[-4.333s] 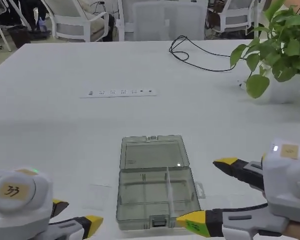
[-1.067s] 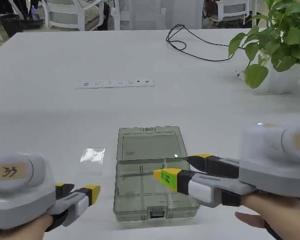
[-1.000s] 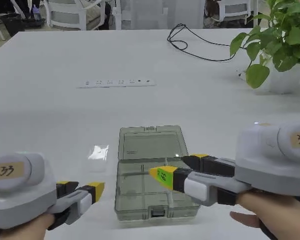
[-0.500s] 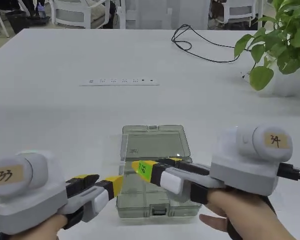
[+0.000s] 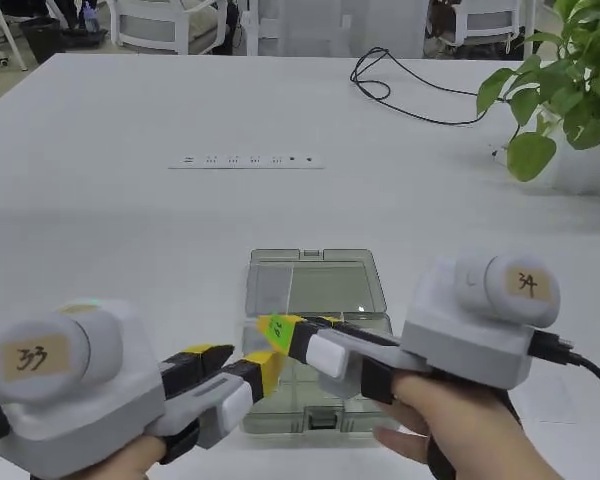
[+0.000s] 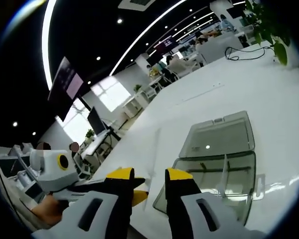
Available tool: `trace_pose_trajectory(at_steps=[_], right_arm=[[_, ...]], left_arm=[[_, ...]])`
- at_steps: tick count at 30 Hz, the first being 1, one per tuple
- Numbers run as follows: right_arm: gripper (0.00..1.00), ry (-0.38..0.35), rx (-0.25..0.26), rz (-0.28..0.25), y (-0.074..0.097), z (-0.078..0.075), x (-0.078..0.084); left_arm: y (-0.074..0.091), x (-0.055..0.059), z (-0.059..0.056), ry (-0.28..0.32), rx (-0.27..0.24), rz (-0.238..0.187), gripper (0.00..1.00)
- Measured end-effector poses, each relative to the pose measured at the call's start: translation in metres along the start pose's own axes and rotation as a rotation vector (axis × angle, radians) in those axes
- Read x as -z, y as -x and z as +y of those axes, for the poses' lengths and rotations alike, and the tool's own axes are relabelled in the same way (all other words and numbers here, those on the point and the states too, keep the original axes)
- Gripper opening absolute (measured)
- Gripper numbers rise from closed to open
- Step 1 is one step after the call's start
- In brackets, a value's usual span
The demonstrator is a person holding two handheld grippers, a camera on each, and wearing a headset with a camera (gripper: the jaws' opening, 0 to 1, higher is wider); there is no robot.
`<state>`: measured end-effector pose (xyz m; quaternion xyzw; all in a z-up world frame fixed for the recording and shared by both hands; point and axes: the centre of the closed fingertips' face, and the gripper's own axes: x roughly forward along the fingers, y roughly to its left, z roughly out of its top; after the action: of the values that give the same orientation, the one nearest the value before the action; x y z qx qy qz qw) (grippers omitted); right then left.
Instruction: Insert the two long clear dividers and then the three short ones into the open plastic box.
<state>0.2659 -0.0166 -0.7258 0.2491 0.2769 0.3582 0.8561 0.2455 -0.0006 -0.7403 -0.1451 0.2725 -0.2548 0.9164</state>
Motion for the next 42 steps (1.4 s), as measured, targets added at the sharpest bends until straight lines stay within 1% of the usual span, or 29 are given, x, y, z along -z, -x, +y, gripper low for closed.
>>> trace_pose_trajectory(at_steps=[5,11,16,19,22,24,31,34,37,38,39,42], right_arm=[[0.19,-0.01,0.012,-0.008,-0.001,-0.003,0.0],[0.15,-0.052,0.03,-0.007,-0.002,-0.009,0.001],[0.13,-0.09,0.024,-0.012,-0.003,-0.01,0.001],[0.09,-0.105,0.021,-0.013,-0.003,-0.009,0.002],[0.08,-0.117,0.022,-0.017,-0.003,-0.009,0.001],[0.07,-0.145,0.017,-0.017,-0.003,-0.008,0.002],[0.07,-0.15,0.015,-0.002,-0.003,-0.006,0.004],[0.07,-0.157,0.018,0.007,-0.003,-0.007,0.004],[0.06,-0.141,0.049,0.01,-0.001,-0.011,0.001],[0.06,-0.142,0.053,0.019,-0.001,-0.012,0.0],[0.06,-0.147,0.06,0.022,0.0,-0.013,-0.001],[0.06,-0.158,0.076,0.041,0.002,-0.017,-0.001]], left_arm=[[-0.003,0.001,-0.007,0.003,0.022,0.004,0.3],[-0.004,0.0,-0.011,0.013,0.038,0.002,0.3],[-0.004,-0.001,-0.013,0.018,0.046,0.003,0.3],[-0.004,0.0,-0.015,0.016,0.046,0.008,0.3],[-0.004,0.001,-0.015,0.017,0.044,0.009,0.3],[-0.004,0.001,-0.015,0.022,0.045,0.01,0.3],[-0.003,0.003,-0.015,0.039,0.041,0.018,0.31],[-0.003,0.004,-0.017,0.021,0.059,0.026,0.33],[-0.001,0.003,-0.023,-0.002,0.09,0.024,0.41],[0.0,0.002,-0.024,-0.011,0.093,0.021,0.42],[0.002,0.001,-0.025,-0.041,0.094,0.018,0.43],[0.005,0.003,-0.023,-0.123,0.085,0.03,0.5]])
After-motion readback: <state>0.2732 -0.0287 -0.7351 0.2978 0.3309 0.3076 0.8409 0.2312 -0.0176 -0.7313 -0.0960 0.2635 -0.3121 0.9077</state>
